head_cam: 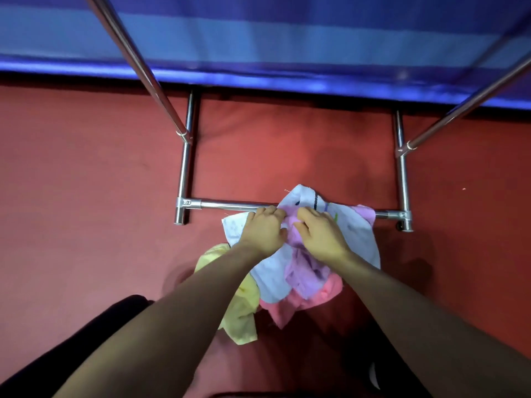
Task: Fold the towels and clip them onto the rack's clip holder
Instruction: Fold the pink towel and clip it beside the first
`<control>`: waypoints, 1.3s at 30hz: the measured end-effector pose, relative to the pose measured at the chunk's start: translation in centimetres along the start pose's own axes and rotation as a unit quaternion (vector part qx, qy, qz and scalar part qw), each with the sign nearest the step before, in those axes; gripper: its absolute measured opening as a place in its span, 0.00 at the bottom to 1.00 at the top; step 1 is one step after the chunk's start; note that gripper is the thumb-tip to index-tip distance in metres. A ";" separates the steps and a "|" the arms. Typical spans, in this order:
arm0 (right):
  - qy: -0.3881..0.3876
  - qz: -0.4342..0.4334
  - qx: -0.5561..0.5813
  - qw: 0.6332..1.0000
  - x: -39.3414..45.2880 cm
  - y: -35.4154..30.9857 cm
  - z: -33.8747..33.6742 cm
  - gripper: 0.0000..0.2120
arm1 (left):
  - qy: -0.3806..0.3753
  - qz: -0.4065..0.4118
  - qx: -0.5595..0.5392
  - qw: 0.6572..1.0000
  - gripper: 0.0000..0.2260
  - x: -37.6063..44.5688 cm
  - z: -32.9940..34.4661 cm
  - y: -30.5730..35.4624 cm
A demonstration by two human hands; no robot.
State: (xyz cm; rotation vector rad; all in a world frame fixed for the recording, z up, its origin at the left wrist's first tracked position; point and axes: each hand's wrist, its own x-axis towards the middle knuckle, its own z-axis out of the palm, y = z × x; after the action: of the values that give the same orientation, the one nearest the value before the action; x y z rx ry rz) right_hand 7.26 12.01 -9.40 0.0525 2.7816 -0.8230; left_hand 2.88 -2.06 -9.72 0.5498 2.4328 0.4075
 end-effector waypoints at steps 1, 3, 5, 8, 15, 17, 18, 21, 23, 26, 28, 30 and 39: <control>0.025 -0.002 0.004 1.000 -0.2 -0.5 -0.8 0.05 | 0.014 0.003 0.005 1.000 0.18 -0.5 -1.2 0.4; 0.072 -0.014 -0.002 0.997 -0.8 -2.1 -2.7 0.05 | 0.042 0.011 0.013 0.999 0.17 -1.6 -3.6 1.4; 0.108 -0.051 -0.021 0.993 -1.3 -3.7 -4.8 0.06 | 0.072 0.024 0.013 0.997 0.18 -3.1 -5.8 2.7; 0.157 -0.111 -0.012 0.981 -2.3 -6.4 -8.9 0.12 | 0.120 0.050 -0.022 0.991 0.16 -5.8 -9.0 5.2; 0.258 -0.177 -0.006 0.950 -6.2 -12.8 -18.1 0.02 | 0.253 0.095 -0.110 0.957 0.06 -12.5 -17.4 10.3; 0.280 -0.163 0.024 0.946 -7.3 -14.7 -20.5 0.04 | 0.267 0.095 -0.141 0.949 0.06 -14.1 -19.4 11.4; 0.293 -0.146 0.036 0.944 -8.0 -15.7 -21.6 0.08 | 0.271 0.092 -0.158 0.945 0.07 -14.9 -20.3 11.8; 0.337 -0.117 0.050 0.933 -9.6 -18.2 -24.9 0.11 | 0.329 0.081 -0.155 0.928 0.12 -17.3 -23.0 13.0; 0.351 -0.113 0.052 0.928 -10.8 -20.0 -27.1 0.09 | 0.371 0.072 -0.112 0.919 0.11 -19.0 -24.5 13.7; 0.349 -0.102 0.071 0.929 -12.0 -22.5 -29.6 0.07 | 0.396 0.068 -0.039 0.915 0.10 -21.4 -26.5 15.2; 0.354 -0.103 0.085 0.926 -12.7 -23.7 -31.0 0.08 | 0.411 0.062 -0.016 0.909 0.11 -22.8 -27.7 16.2; 0.363 -0.101 0.076 0.923 -13.5 -24.4 -32.5 0.09 | 0.414 0.054 -0.032 0.908 0.12 -23.8 -29.2 16.7; 0.401 -0.059 0.109 0.908 -16.0 -24.9 -37.6 0.10 | 0.430 0.116 -0.206 0.871 0.09 -27.5 -34.7 17.5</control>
State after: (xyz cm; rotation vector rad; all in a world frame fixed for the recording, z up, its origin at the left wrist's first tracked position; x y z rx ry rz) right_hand 12.08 11.91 38.25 0.3345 3.4443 -1.4013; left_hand 6.59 -5.38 37.61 0.5352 2.9489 1.5075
